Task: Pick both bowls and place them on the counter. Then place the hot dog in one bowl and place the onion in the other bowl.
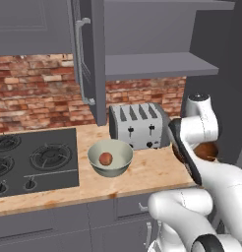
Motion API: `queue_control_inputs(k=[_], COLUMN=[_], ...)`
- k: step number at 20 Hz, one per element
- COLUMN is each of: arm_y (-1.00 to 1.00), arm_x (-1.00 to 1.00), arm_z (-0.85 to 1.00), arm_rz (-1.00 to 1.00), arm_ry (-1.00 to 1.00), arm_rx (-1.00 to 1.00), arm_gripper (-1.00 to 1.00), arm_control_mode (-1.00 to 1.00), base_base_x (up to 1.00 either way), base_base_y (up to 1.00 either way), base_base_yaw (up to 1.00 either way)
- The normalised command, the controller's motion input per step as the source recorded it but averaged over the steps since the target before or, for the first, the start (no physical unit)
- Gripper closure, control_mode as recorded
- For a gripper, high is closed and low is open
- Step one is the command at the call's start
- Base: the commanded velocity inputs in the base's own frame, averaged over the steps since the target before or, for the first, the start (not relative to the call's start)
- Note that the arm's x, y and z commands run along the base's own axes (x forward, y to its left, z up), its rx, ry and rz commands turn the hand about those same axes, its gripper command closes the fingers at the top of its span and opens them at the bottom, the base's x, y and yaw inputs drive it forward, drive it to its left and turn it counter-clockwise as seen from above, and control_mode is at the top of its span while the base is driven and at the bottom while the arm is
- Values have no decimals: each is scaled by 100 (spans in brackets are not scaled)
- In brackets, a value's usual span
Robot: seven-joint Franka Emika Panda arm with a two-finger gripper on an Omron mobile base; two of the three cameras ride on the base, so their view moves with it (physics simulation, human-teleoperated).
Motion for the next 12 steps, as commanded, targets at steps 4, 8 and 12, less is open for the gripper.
queue_control_inputs(k=[4, 8, 12], arm_y=[39, 43, 52], arm_x=[-58, -51, -47], arm_z=[27, 22, 17], arm_rz=[-11, -9, -7], arm_ry=[-7, -9, -20], arm_rx=[8, 9, 4], arm_gripper=[-100, -100, -100], arm_control_mode=[-100, -100, -100], base_base_x=[0, 0, 0], base_base_y=[0, 0, 0], base_base_yaw=[0, 0, 0])
